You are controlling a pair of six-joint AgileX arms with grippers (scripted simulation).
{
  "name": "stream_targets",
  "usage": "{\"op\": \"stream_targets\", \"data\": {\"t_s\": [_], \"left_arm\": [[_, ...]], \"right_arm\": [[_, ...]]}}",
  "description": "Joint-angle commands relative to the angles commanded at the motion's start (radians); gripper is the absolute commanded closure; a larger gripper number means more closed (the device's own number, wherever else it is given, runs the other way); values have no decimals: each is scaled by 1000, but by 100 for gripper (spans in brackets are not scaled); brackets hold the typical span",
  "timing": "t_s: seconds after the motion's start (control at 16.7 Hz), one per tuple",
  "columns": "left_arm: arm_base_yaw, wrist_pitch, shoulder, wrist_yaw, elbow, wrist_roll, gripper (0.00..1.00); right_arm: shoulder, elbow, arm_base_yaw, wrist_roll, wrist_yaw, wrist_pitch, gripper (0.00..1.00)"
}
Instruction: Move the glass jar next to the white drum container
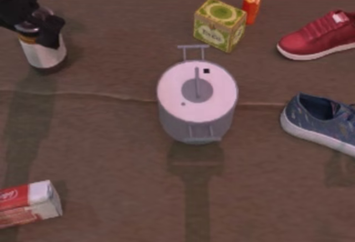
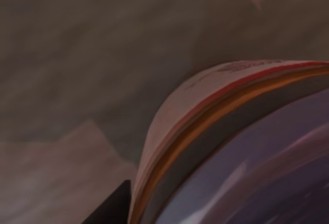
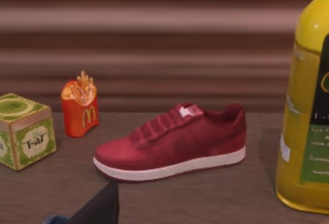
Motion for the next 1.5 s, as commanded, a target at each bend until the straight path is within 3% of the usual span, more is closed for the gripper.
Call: {"op": "stream_targets", "data": {"t_s": [0.72, 1.14, 1.32, 1.5], "left_arm": [[32, -33, -455, -2, -413, 10, 100], [28, -35, -482, -4, -438, 10, 100], [-4, -17, -488, -24, -476, -53, 100], [-70, 32, -514, -67, -544, -201, 100]], "right_arm": [[0, 0, 0, 0, 0, 0, 0], [0, 0, 0, 0, 0, 0, 0], [0, 0, 0, 0, 0, 0, 0], [0, 0, 0, 0, 0, 0, 0]]}}
